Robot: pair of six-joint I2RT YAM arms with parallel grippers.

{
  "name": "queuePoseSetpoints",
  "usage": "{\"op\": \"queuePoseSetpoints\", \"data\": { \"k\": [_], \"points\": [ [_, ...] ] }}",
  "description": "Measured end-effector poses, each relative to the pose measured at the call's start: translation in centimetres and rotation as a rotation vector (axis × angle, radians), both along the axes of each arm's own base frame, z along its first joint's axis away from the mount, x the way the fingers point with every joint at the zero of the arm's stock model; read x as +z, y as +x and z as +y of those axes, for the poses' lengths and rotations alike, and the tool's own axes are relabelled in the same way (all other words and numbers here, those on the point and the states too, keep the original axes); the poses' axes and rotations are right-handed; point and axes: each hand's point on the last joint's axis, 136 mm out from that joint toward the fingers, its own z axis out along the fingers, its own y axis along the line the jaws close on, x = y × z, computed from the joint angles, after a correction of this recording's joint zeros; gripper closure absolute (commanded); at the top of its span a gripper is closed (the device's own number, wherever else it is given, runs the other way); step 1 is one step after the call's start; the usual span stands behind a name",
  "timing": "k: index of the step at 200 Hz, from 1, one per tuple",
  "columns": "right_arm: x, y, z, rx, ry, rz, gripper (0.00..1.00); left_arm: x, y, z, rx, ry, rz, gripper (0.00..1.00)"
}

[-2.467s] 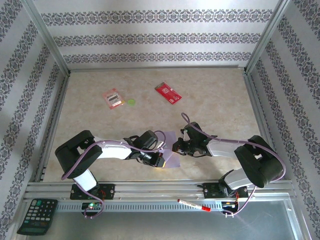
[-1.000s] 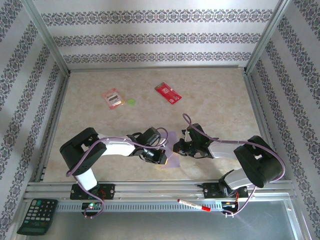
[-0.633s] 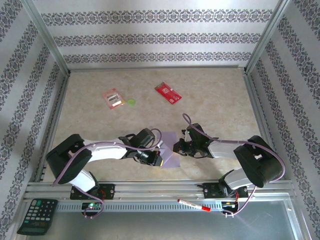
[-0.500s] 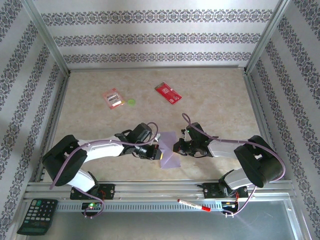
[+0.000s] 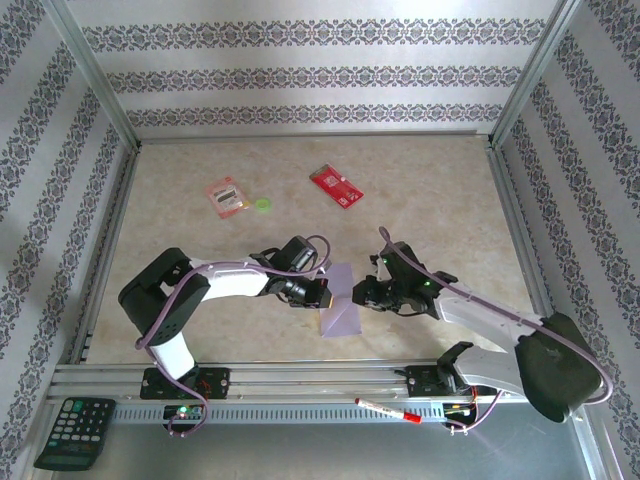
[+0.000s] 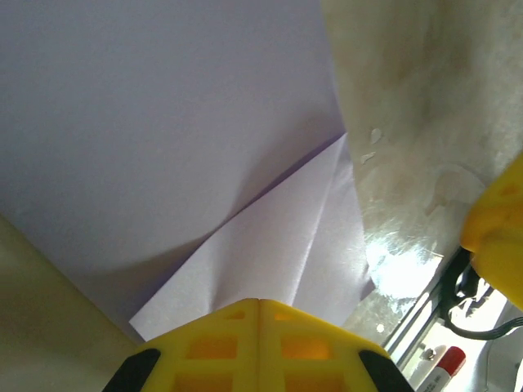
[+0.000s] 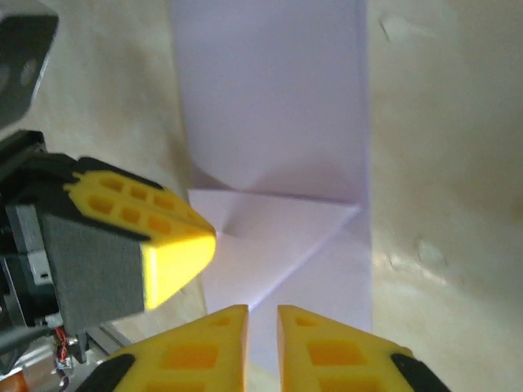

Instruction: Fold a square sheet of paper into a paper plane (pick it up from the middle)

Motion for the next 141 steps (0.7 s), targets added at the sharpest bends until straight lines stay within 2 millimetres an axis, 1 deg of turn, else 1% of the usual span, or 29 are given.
{"op": "queuePoseSetpoints", "data": {
  "k": [14, 43, 71, 99, 141],
  "points": [
    [-0.1, -1.2, -0.2, -0.001, -0.032, 0.019, 0.75, -0.5, -0.1, 0.1, -0.005, 0.009, 0.005, 1.0],
    [-0.5, -3.4, -0.6, -0.012, -0.072, 0.048, 0.72, -1.1, -0.1, 0.3, -0.013, 0.026, 0.003, 1.0],
    [-1.8, -5.1, -1.0, -0.034, -0.104, 0.09, 0.71, -1.2, -0.1, 0.4, -0.013, 0.023, 0.003, 1.0],
    [-3.0, -6.0, -1.5, -0.055, -0.136, 0.124, 0.71, -1.2, -0.1, 0.4, -0.014, 0.018, 0.003, 1.0],
    [-3.4, -5.9, -1.0, -0.072, -0.133, 0.128, 0.71, -1.2, -0.1, 0.4, -0.014, 0.017, 0.003, 1.0]
  ]
}}
